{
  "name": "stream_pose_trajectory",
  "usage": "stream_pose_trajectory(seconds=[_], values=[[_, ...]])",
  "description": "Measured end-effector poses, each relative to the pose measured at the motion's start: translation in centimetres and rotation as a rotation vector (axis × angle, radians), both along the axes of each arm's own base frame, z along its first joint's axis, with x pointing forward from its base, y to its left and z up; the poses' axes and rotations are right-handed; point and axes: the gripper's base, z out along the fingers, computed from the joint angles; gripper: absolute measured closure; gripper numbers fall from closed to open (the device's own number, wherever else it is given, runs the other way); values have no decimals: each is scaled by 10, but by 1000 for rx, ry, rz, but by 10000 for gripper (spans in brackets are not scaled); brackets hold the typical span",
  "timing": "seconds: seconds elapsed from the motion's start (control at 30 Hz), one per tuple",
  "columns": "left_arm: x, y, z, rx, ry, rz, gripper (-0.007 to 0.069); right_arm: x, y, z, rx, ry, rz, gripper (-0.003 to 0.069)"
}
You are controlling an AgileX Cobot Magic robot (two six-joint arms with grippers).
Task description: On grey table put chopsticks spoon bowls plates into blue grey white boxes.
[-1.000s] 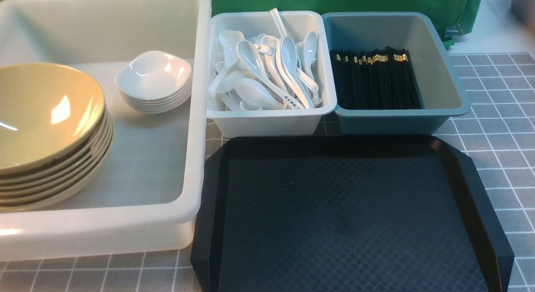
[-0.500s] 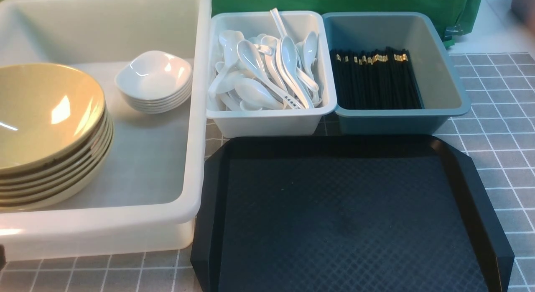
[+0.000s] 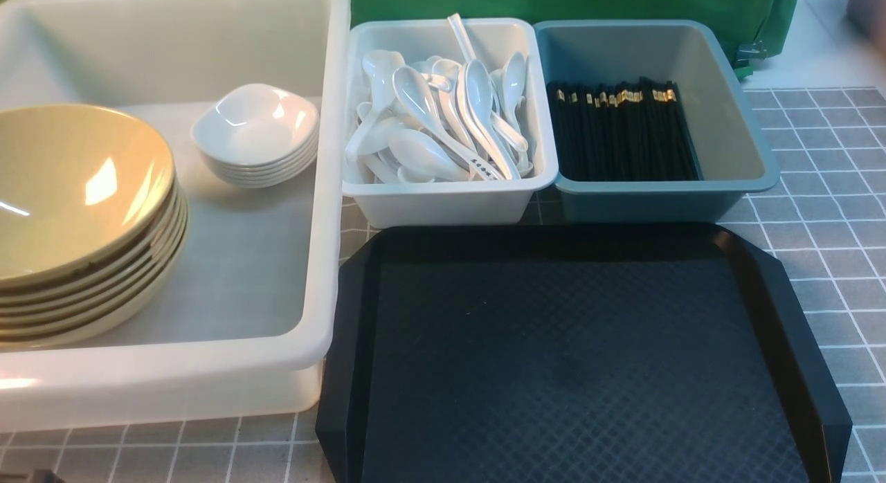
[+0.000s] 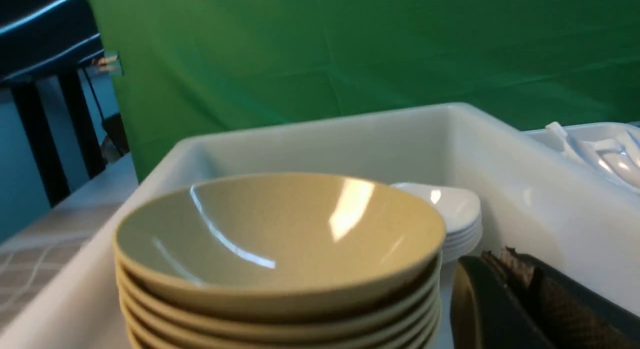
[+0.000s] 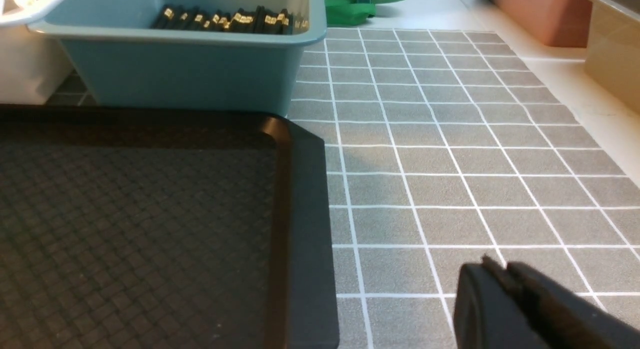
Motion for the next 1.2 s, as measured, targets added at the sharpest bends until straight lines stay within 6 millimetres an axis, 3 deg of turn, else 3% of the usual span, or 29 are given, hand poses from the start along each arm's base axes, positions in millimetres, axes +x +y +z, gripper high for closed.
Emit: stream_pose_trajectory(seconds=[0.13,0.5,1.2], values=[[2,2,-23,-40,94,42,636,0,0,0,0,0,0,580],[0,1,-40,-62,286,14,636,0,0,0,0,0,0,573],[-1,0,-41,-63,288,14,636,0,0,0,0,0,0,561]])
